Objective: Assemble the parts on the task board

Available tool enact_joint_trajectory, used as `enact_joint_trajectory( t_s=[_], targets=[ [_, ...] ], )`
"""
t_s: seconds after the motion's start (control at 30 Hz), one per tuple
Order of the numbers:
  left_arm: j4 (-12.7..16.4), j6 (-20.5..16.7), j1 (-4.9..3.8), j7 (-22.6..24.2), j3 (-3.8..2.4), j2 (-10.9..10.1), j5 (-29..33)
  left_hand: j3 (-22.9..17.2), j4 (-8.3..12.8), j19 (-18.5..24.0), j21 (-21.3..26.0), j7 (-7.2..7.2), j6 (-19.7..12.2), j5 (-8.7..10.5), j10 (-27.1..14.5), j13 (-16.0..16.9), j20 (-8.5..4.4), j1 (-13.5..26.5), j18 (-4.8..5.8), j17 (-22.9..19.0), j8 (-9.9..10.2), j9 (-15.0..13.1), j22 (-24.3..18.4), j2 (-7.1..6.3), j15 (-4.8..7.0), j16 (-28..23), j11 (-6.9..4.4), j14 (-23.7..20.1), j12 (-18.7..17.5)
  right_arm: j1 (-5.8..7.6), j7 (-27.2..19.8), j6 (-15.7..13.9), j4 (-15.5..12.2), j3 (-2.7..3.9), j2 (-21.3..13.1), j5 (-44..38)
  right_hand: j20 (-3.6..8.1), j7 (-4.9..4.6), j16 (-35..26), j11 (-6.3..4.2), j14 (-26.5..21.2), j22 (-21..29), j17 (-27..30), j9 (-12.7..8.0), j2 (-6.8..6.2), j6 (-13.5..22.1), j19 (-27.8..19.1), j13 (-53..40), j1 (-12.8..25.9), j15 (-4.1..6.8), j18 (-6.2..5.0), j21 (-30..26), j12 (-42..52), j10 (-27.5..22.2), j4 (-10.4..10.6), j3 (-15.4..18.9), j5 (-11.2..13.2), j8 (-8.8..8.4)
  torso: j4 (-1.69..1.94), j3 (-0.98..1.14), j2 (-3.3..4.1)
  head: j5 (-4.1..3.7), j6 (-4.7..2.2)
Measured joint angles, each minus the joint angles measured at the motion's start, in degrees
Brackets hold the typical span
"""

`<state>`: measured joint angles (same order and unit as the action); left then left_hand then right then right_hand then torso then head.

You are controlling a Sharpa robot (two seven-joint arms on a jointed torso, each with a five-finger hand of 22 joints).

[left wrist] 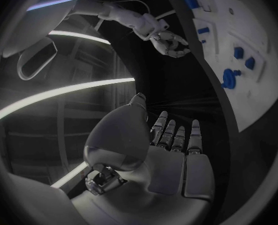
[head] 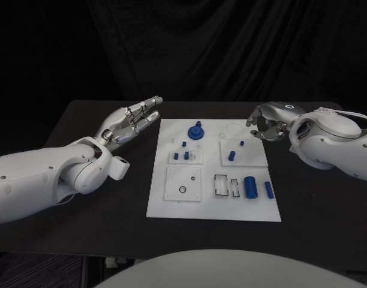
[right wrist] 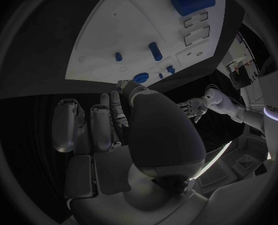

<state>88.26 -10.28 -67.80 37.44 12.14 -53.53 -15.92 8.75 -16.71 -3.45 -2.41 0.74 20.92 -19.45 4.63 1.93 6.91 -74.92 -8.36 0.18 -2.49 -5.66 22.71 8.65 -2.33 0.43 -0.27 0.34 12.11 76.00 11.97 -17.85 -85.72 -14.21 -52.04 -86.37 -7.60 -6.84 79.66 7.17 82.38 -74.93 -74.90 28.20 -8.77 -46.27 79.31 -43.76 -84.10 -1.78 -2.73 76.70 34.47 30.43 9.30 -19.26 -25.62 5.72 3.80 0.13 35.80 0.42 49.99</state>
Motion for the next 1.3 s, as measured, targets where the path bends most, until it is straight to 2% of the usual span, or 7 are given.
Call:
enact_joint_trajectory(
  t_s=[0.13, 0.33, 0.5, 0.63, 0.7, 0.9, 1.3],
  targets=[
    [0.7, 3.9, 0.13, 0.5, 0.00, -0.3, 4.3, 0.8, 0.2, -0.1, 0.0, -0.44, -0.6, -0.89, -0.2, 0.0, 0.71, -0.9, 0.00, 0.0, 0.0, 0.6, -0.6, 0.87, -0.25, 0.0, 0.19, 0.0, 0.0, -0.58, 0.1, 1.0, 0.9, 0.02, 0.2, -1.1, -0.29, 0.53, -0.1, 0.51, -0.2, 0.0, 0.0, -0.3, -0.05, 1.7, -0.3, 1.8, 0.1, -0.22, 0.01, -0.3, -0.9, -0.7, -0.3, 0.3, 0.2, -0.64, 0.59, -0.27, 0.08, -0.94, 0.00],
    [0.8, 7.1, 0.19, 0.9, 0.01, -0.6, 7.6, 1.8, 0.5, -0.4, 0.0, -0.84, -1.4, -2.84, -0.6, 0.0, 2.03, -3.2, 0.00, 0.0, 0.0, 1.3, -1.2, 1.61, -1.47, 0.0, 0.60, 0.4, 0.0, -1.66, 0.1, 1.9, 1.5, 0.04, 0.3, -2.8, -0.29, 0.41, -0.1, 0.51, -0.2, 0.0, 0.0, -0.3, -0.05, 1.5, -0.3, 2.8, 0.1, -0.23, 0.00, -0.3, -1.2, -0.7, -0.5, 0.5, -0.4, -0.57, 1.45, -0.91, 0.33, -2.15, 0.00],
    [0.8, 8.6, 0.24, 1.1, 0.01, -0.6, 8.7, 1.8, 0.5, -0.6, 0.0, -1.15, -1.7, -3.58, -0.8, 0.0, 2.23, -3.7, 0.00, 0.0, 0.0, 1.5, -1.4, 2.06, -1.81, 0.0, 0.80, 0.3, 0.0, -2.69, 0.0, 1.7, 1.9, 0.01, 0.5, -3.7, -0.58, 0.43, 0.2, 0.47, -0.2, 0.0, 0.0, 0.2, -0.05, 0.5, 0.0, 4.0, 0.1, -0.22, 0.01, 0.1, -0.9, 0.8, -0.7, 0.7, -1.9, 0.48, 2.28, -1.47, 0.54, -3.33, 0.00],
    [0.8, 9.5, 0.36, 1.1, 0.01, -0.5, 9.3, 2.1, 0.7, -0.7, 0.0, -0.95, -1.9, -4.87, -1.0, 0.0, 2.88, -5.0, -0.01, 0.1, 0.0, 1.7, -1.6, 2.75, -2.15, 0.0, 1.01, 0.6, 0.0, -3.21, -0.2, 1.1, 2.2, 0.01, 0.8, -4.2, -0.78, 0.34, 0.7, 0.30, -0.2, 0.0, 0.0, 0.3, -0.05, 0.2, 0.3, 4.6, 0.1, -0.22, 0.02, 0.7, -0.7, 1.4, -0.7, 0.7, -2.5, 0.57, 2.59, -1.74, 0.64, -3.71, 0.00],
    [0.8, 9.9, 0.36, 1.2, 0.01, -0.5, 9.5, 2.3, 1.0, -0.7, 0.0, -1.28, -2.2, -5.68, -1.3, 0.0, 3.36, -5.8, -0.01, 0.2, 0.0, 1.9, -1.8, 2.73, -2.82, 0.0, 1.22, 0.7, 0.0, -3.43, -0.3, 0.8, 2.5, 0.01, 1.0, -4.4, -0.68, 0.34, 0.9, 0.25, -0.2, 0.0, 0.0, 0.4, -0.05, 0.2, 0.8, 4.9, 0.1, -0.22, 0.01, 0.9, -0.3, 2.4, -0.7, 0.7, -2.7, 0.82, 2.69, -1.87, 0.70, -3.85, 0.00],
    [0.8, 10.9, 0.42, 1.2, 0.01, -0.3, 9.8, 2.3, 1.6, -1.0, 0.0, -1.38, -2.7, -7.02, -1.2, 0.0, 4.03, -6.9, -0.01, 0.2, 0.0, 2.1, -2.1, 3.24, -3.43, 0.0, 2.16, 0.9, 0.0, -3.93, -0.7, 0.1, 3.1, 0.03, 1.6, -4.7, -0.59, 0.43, 1.6, -0.24, 0.5, 0.0, 0.0, 0.8, 0.05, -0.3, 1.5, 6.0, 0.2, -0.05, 0.01, 1.8, 0.6, 5.4, -0.9, 0.4, -3.0, 1.56, 2.92, -2.02, 0.68, -4.26, 0.00],
    [0.5, 12.5, 0.49, 1.3, 0.01, 0.0, 10.1, 2.2, 2.3, -1.2, 0.0, -1.46, -3.2, -7.55, -1.4, 0.0, 4.69, -7.6, -0.02, 0.4, 0.0, 2.4, -2.2, 3.54, -4.06, 0.0, 2.74, 1.6, 0.0, -4.55, -1.1, -0.7, 4.0, 0.01, 1.9, -5.0, -0.17, 0.33, 1.8, -1.03, 0.7, 0.0, 0.0, 1.6, -0.04, -1.6, 1.9, 6.6, 0.7, 0.14, 0.02, 2.2, 2.0, 7.7, -1.1, 0.3, -4.4, 2.93, 2.68, -1.99, 0.53, -4.14, 0.00]
  ],
)
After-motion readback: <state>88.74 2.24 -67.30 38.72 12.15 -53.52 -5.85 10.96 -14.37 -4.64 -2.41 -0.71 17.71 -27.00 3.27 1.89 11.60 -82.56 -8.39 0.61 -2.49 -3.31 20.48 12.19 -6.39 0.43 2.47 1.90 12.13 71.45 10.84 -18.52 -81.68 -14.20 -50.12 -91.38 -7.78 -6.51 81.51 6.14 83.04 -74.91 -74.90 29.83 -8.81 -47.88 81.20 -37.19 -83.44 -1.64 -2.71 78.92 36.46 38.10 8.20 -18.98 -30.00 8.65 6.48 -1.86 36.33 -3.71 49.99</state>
